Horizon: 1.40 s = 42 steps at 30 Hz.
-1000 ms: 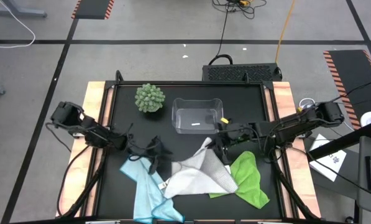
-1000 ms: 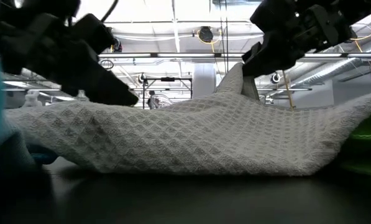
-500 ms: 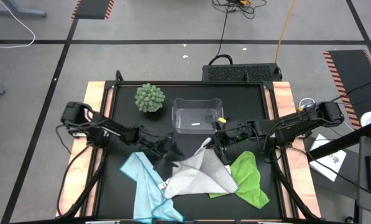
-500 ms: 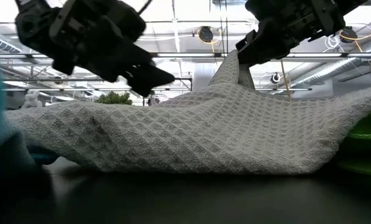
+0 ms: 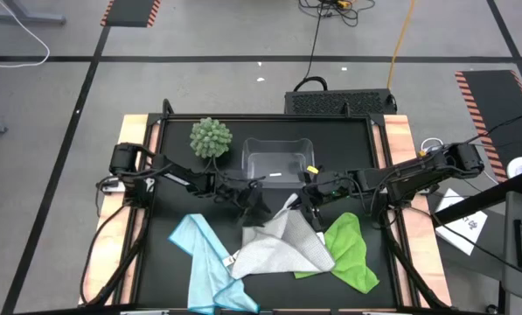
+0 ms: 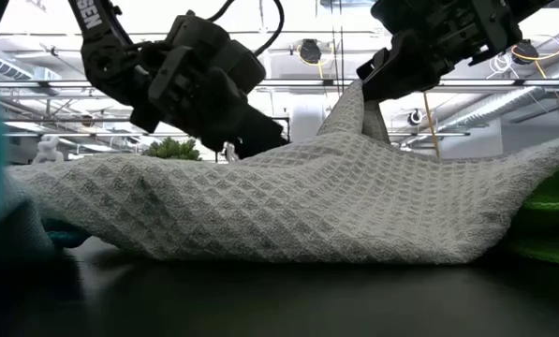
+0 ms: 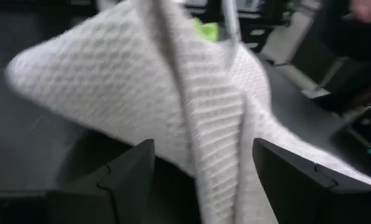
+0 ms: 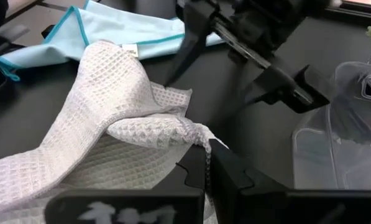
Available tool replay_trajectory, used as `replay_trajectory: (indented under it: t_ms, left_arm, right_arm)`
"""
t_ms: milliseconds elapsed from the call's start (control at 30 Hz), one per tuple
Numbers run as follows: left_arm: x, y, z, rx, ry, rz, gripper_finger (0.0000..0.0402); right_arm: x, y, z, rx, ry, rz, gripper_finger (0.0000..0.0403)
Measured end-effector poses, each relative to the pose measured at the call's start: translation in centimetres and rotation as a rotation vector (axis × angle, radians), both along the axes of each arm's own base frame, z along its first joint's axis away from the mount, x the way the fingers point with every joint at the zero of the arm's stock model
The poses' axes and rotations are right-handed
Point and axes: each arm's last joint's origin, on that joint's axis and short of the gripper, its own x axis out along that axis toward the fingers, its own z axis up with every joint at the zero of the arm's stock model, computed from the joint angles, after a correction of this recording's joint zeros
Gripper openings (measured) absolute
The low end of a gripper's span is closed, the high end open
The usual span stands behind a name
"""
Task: Fold microfiber towels
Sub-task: Fold the gray towel
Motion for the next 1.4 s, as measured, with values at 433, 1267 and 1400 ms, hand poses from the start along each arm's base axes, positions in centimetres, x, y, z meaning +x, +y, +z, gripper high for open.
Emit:
replay_trajectory:
  t_ms: [433,1267,1400]
  left_arm:
    - [0.0,-0.5,0.0,0.043,-0.025,-0.01,0.0245]
    - [0.3,-0.9,-2.4,-0.006,0.136,-0.075,0.002]
    - [-0.1,-0.6,-1.7,0.046,0.19,0.012,0.0007]
  right_arm:
    - [0.3,-0.1,0.5,-0.031,-0.052,0.013,0.0]
    - [0.5,-0.2,1.1,-0.04,-0.023,-0.017,0.0]
    - [0.5,-0.2,1.1,-0.042,-0.019,-0.018,0.0]
